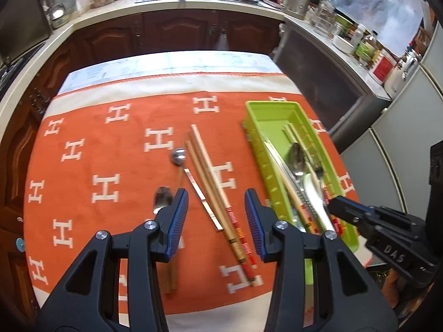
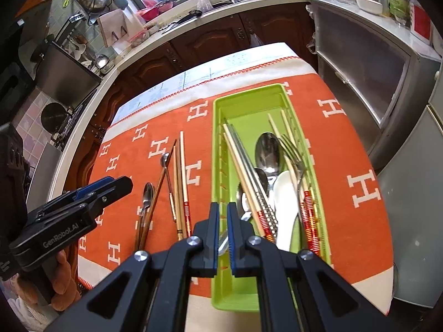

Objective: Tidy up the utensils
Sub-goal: 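Move both tools back over the remaining spoons and chopsticks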

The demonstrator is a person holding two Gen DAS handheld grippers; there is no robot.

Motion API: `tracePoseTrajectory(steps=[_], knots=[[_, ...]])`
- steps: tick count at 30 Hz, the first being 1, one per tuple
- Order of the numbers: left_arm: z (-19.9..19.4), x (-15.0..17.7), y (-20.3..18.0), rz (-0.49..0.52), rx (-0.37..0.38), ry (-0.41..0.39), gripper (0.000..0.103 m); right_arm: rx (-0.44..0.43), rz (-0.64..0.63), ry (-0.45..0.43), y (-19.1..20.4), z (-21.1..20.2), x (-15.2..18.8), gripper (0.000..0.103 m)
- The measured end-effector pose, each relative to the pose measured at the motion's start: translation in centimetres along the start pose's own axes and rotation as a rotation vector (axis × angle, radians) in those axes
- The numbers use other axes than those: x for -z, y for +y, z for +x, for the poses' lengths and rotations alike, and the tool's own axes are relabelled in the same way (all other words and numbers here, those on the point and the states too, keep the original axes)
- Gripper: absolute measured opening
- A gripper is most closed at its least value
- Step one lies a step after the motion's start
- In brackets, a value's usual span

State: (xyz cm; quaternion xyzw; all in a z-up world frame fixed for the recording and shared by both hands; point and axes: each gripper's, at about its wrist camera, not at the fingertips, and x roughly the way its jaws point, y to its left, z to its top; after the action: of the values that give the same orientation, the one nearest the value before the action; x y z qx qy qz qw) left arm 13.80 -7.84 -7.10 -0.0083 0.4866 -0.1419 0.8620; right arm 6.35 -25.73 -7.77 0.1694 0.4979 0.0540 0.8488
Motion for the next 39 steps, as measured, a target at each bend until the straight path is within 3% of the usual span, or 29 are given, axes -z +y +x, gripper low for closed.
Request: tracePoseTrajectory(steps=[8, 17, 32, 39], knots=[[-0.2, 1.0, 3.9, -0.048, -0.055, -0.011, 0.039, 0.003, -0.043, 0.008, 2.6, 0.5, -0.4, 0.005], [0.7, 1.5, 7.2, -0.085, -0.065, 0.010, 0.039, -0.009, -0.091, 0.030, 5.8, 2.1, -1.2, 0.005], [7.8, 3.9, 8.0, 0.005, -0.094, 0.191, 0.039, -0.030, -0.115, 0.108, 7.4, 6.3, -1.1, 0.005], [9.1, 4.0, 7.3, 0.044, -0.082, 0.200, 0.040, -0.037, -0.117, 0.129, 7.4, 7.5, -0.9, 0.005]])
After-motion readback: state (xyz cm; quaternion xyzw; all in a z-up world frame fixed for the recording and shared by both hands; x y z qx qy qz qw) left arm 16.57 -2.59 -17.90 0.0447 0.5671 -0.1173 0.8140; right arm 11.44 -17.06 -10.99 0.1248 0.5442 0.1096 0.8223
